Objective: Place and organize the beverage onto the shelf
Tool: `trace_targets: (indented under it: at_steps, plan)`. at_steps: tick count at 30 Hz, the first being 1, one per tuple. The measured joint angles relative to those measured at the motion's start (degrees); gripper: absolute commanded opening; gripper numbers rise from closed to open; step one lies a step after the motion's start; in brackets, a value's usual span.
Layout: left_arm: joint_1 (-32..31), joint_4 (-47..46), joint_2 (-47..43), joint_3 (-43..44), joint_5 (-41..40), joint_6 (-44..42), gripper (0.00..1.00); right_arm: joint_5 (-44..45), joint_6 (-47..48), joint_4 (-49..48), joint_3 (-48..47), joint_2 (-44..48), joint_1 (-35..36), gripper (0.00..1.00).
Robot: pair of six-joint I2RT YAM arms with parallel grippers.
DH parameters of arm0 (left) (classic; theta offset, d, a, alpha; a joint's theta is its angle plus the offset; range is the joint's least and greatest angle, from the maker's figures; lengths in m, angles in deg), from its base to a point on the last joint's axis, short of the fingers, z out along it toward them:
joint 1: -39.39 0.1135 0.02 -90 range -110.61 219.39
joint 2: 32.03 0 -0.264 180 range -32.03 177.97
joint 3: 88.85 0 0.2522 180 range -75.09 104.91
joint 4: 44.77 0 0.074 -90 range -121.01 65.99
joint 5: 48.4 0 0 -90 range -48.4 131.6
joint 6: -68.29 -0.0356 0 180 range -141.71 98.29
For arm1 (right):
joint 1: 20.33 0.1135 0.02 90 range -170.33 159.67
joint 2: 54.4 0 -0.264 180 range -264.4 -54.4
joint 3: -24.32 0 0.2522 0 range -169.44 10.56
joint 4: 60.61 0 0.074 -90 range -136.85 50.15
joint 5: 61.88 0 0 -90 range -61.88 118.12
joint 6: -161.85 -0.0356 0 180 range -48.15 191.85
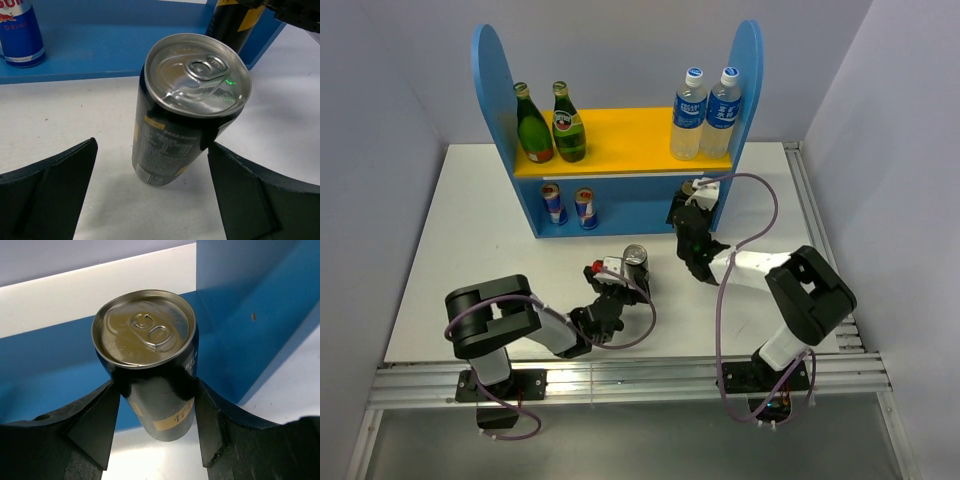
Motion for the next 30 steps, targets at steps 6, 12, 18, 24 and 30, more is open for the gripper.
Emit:
trace_targets:
  at_steps: [6,12,18,24,30]
  plan:
    - [0.39,-2.03,2.05,1.46,-0.04,-0.63,0.99,-1.46,0.52,-1.01,-3.54,-4.31,-3.17,0.00]
    - [0.72,-2.80,3.87,2.80,-0.02,-1.01,0.98,-2.95,0.48,-1.16,-5.31,-8.17,-4.44,0.46]
    - [1.01,-3.08,4.00,3.17,-0.02,-1.55,0.98,-3.50,0.02,-2.62,-5.35,-8.85,-4.57,0.96]
    - [1.31,-3.52,4.79,3.50,0.00,-1.66,0.95,-3.67,-0.24,-3.15,-5.35,-8.87,-4.57,1.00]
    - [2.03,-4.48,6.19,4.57,0.15,-2.03,0.94,-4.68,-0.98,-4.66,-3.85,-7.04,-4.63,1.00]
